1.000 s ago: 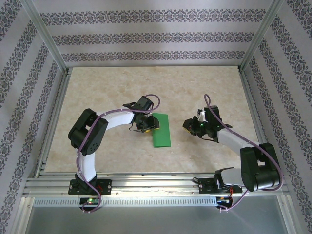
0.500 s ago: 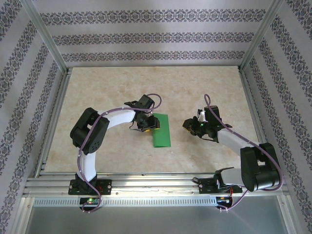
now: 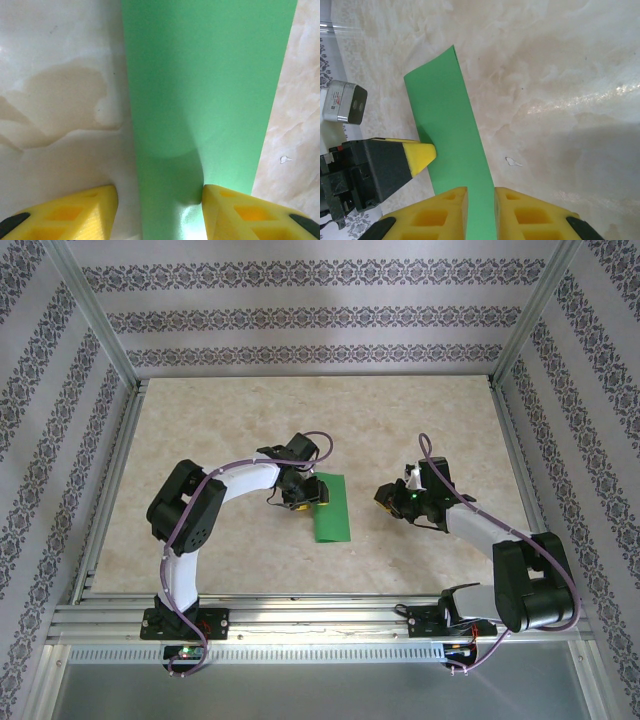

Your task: Fold a paper plane with a square sheet of paper (pick it up from the middle)

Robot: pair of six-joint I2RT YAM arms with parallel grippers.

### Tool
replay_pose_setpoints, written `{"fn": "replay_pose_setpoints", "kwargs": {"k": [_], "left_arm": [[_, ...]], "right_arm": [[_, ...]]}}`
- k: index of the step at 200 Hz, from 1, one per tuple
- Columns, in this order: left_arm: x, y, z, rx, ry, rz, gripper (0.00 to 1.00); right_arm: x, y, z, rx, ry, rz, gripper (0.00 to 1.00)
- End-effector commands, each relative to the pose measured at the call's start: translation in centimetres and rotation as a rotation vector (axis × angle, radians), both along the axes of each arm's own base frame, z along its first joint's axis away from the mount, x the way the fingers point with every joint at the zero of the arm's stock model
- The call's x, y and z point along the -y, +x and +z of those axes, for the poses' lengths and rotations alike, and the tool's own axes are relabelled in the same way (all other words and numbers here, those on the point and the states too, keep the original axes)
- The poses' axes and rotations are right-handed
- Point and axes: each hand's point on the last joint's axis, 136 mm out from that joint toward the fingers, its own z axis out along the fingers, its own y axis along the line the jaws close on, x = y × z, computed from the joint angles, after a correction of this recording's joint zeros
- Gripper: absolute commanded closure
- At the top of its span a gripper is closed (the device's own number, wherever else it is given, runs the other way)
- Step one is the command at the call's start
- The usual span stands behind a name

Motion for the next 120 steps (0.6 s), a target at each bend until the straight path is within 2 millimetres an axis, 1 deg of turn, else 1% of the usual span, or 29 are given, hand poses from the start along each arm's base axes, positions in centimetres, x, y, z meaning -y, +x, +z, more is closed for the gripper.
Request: {"fn": "replay_pose_setpoints", "kwargs": {"k": [1,120], "left_arm": [[-0.9,-0.6,-2.5,-0.035,0.088,0.003,0.51],[-1.6,-1.0,-3.7,-0.058,0.169,0.019,0.50]], "right_arm": [[0.0,-0.5,-0.6,-0.019,0.010,0.008,0.79],[-0.1,-0.6,-0.9,-0.028,0.014,0.015,0.77]]}}
